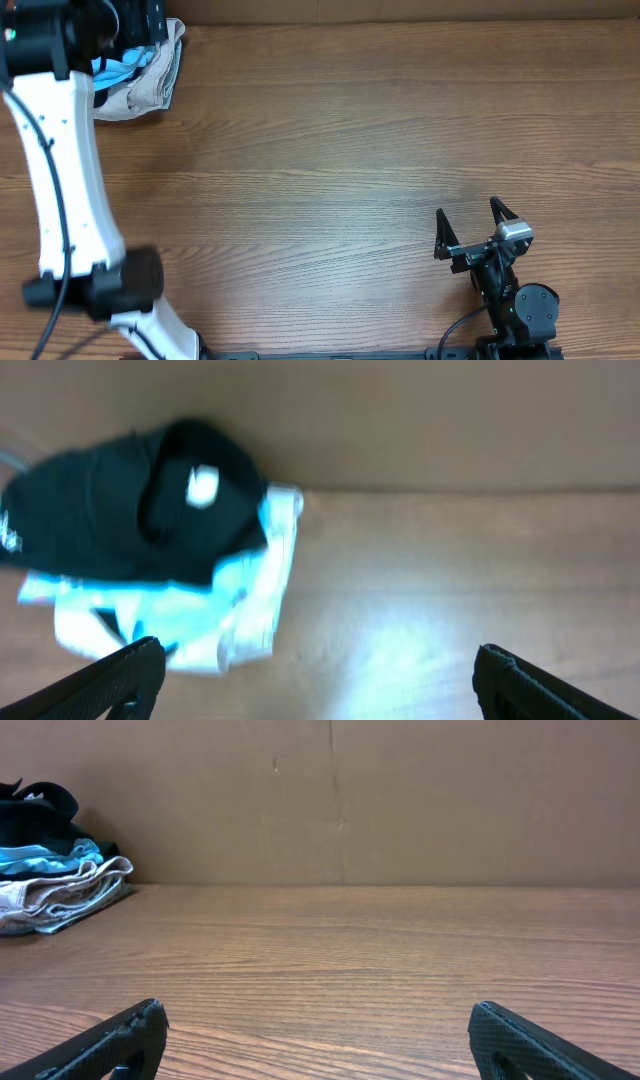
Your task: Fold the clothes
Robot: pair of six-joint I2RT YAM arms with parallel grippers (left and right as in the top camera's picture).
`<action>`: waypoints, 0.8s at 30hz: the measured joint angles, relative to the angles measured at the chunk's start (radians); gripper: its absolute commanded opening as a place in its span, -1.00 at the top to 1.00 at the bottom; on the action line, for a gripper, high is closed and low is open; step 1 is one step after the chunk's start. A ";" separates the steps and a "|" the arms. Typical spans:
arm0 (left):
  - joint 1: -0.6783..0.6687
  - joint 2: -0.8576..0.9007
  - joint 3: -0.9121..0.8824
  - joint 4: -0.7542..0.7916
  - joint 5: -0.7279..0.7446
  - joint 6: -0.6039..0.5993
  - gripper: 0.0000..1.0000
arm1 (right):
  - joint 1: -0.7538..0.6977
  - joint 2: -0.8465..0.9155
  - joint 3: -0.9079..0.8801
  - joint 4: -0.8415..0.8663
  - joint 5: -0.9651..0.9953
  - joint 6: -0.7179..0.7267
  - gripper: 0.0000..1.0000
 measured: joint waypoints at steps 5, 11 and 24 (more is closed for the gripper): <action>0.000 -0.296 -0.323 0.010 -0.009 0.000 -0.99 | 0.000 0.000 0.000 0.000 0.001 -0.001 -1.00; 0.000 -0.692 -0.711 0.069 -0.032 0.000 -0.99 | 0.000 0.000 0.000 -0.002 0.001 -0.001 -1.00; 0.000 -1.478 -1.736 0.737 -0.019 -0.038 -1.00 | 0.000 0.000 0.000 -0.002 0.001 -0.001 -1.00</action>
